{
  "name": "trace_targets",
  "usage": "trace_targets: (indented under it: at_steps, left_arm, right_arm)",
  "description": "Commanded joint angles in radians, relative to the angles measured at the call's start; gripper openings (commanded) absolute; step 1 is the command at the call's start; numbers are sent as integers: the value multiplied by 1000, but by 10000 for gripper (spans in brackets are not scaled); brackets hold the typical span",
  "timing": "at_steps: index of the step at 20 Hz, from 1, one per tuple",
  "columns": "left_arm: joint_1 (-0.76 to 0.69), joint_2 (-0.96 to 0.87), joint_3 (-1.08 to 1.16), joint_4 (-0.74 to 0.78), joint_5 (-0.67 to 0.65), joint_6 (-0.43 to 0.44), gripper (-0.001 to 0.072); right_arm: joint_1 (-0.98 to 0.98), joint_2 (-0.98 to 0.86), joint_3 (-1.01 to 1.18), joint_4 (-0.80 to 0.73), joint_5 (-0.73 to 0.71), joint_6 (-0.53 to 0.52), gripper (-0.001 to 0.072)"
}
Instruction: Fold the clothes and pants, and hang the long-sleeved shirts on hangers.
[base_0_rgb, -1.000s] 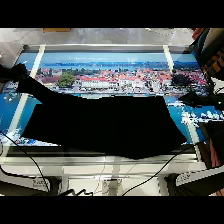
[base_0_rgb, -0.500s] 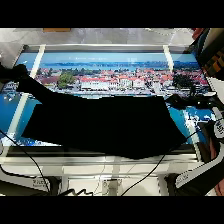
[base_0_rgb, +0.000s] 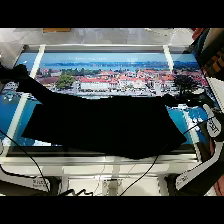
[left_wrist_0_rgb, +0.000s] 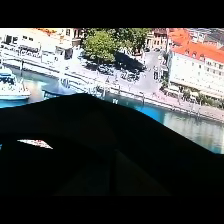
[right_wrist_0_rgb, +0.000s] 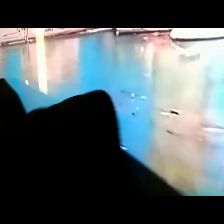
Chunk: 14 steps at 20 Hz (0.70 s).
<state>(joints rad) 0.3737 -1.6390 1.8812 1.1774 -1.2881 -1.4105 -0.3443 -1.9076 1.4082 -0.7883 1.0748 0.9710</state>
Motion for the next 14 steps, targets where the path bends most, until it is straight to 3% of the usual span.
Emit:
trace_targets:
  at_steps: [1, 7, 14]
  left_arm:
    - [0, -1, 0, 0, 0, 0, 6]
    - [0, 2, 0, -4, 0, 0, 6]
    - [0, 5, 1, -5, -26, 0, 7]
  right_arm:
    - [17, 2, 1, -4, -1, -34, 32]
    - [-13, 55, 105, -31, -54, -70, 19]
    - [-119, 150, 217, -159, -39, 19, 19]
